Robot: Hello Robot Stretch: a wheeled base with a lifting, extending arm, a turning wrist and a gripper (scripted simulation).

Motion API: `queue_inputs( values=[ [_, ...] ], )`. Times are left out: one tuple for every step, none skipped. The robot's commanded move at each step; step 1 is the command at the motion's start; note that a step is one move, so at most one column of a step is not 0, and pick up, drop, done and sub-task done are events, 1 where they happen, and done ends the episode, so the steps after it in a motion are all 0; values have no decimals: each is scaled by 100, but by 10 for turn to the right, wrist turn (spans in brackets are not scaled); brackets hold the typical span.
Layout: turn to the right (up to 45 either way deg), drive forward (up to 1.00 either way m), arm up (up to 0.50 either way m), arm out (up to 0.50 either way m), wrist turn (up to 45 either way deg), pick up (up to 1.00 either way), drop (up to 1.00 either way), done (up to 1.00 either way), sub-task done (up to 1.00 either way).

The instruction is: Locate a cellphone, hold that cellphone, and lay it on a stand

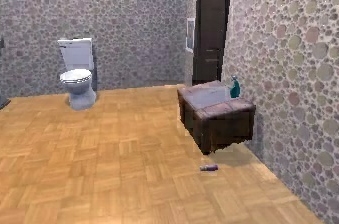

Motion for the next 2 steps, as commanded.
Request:
queue_inputs(
  values=[
    [0, 55, 0, 0, 0, 0, 0, 0, 0],
    [-150, 0, 0, 0, 0, 0, 0, 0, 0]
  ],
)
